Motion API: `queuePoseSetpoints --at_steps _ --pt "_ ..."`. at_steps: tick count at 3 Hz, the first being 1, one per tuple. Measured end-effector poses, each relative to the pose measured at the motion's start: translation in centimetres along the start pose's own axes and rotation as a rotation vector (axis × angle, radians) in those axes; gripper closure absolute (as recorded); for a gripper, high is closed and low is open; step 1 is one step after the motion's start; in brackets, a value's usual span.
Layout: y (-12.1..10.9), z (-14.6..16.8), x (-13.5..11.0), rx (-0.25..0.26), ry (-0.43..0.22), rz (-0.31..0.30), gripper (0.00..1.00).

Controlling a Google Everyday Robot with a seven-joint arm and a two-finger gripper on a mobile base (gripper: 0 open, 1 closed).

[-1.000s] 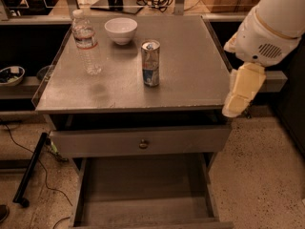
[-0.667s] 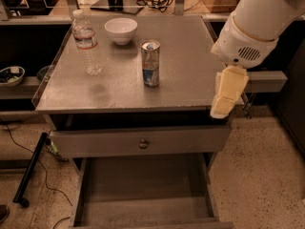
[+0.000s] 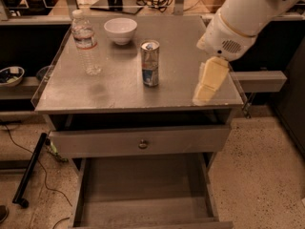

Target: Place redbull can into middle drawer

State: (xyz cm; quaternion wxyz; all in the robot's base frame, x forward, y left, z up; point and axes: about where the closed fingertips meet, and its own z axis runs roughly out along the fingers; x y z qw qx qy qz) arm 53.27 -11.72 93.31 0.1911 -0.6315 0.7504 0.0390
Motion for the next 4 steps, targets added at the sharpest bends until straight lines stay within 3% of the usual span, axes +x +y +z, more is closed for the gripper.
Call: queuePoseSetpoints --at_steps 2,3,4 --pt "-3.5 2.2 -2.6 -0.027 -0.142 -0.009 0.00" --pt "-4.3 3.9 -3.8 -0.075 -0.227 -0.010 0.00" --pt "-4.3 3.9 -3.8 -0.075 -0.227 -0.010 0.00"
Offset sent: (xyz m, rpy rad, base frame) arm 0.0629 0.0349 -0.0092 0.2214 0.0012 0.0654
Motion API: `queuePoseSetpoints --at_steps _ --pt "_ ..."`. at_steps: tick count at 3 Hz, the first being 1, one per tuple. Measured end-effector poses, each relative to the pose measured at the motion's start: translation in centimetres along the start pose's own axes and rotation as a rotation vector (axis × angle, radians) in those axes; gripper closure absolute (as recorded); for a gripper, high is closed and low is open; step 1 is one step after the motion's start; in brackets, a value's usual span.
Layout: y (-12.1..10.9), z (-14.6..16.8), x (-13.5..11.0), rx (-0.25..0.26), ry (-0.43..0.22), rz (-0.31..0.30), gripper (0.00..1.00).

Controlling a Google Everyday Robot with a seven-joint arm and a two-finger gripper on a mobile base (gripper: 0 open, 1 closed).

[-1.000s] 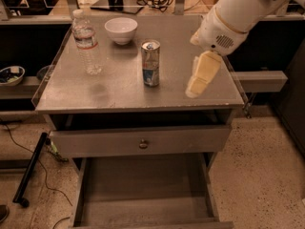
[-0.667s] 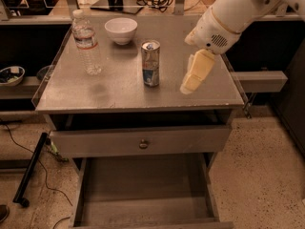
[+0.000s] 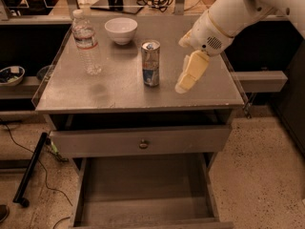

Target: Place redbull can into middle drawer

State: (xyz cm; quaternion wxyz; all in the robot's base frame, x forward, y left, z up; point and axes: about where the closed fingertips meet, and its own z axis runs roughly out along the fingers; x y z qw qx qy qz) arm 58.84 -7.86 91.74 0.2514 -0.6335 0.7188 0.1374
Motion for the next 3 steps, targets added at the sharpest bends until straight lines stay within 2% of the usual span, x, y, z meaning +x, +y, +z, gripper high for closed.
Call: queuePoseSetpoints --at_steps 1,2,3 --pt "-0.7 0.9 -0.4 -0.006 -0.022 0.002 0.00" --pt "-2.7 2.3 -2.1 -0.012 -0.069 -0.010 0.00" --pt "-5.4 4.9 -5.7 -0.039 -0.140 -0.055 0.00"
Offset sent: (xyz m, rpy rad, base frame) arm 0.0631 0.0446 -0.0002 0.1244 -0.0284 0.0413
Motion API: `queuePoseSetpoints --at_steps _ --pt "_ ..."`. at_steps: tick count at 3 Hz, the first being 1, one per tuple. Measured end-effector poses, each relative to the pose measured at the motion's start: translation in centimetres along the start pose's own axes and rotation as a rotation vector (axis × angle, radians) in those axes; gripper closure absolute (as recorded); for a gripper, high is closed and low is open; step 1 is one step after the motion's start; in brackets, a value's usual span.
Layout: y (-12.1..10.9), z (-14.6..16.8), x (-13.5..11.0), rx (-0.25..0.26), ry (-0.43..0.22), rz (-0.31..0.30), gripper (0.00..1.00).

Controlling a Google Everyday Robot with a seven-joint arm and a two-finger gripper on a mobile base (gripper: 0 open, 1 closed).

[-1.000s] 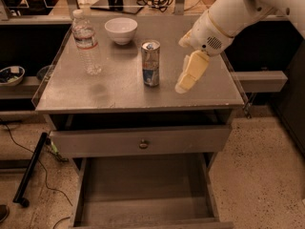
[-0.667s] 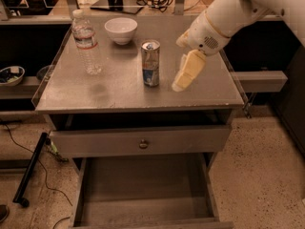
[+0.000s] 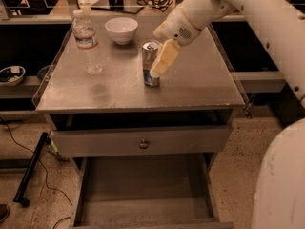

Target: Place redbull can into middle drawer

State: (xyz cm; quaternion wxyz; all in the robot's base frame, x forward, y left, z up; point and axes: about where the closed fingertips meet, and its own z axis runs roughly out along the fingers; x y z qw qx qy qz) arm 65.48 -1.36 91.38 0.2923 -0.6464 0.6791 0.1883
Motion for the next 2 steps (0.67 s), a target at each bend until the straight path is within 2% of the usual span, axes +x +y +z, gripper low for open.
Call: queuePoseSetpoints --at_steps 1,2 --pt "0.0 0.0 0.0 0.000 0.000 0.000 0.00" --pt "2.0 -0.5 0.8 -0.001 -0.077 -0.027 0.00"
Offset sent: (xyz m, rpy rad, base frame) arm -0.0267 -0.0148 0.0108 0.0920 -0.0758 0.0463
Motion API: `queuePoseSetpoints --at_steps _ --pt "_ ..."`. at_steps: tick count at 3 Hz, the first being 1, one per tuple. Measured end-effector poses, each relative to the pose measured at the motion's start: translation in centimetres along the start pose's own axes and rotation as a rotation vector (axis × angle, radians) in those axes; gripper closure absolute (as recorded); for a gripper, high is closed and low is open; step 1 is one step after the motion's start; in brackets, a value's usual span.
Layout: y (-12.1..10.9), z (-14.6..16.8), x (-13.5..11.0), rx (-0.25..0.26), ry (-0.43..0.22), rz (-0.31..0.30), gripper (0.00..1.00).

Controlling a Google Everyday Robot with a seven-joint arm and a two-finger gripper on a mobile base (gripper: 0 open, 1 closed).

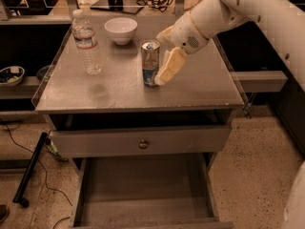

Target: Place redbull can into middle drawer

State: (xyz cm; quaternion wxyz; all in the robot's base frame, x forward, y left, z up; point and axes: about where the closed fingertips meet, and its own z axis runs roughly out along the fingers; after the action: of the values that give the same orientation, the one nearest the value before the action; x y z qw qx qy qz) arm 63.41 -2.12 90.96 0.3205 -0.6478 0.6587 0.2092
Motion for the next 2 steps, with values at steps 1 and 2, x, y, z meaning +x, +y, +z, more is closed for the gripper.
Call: queuePoseSetpoints --at_steps 1,2 --pt "0.0 0.0 0.0 0.000 0.000 0.000 0.00" --pt "-0.3 1.3 -0.7 -0.030 0.008 -0.021 0.00"
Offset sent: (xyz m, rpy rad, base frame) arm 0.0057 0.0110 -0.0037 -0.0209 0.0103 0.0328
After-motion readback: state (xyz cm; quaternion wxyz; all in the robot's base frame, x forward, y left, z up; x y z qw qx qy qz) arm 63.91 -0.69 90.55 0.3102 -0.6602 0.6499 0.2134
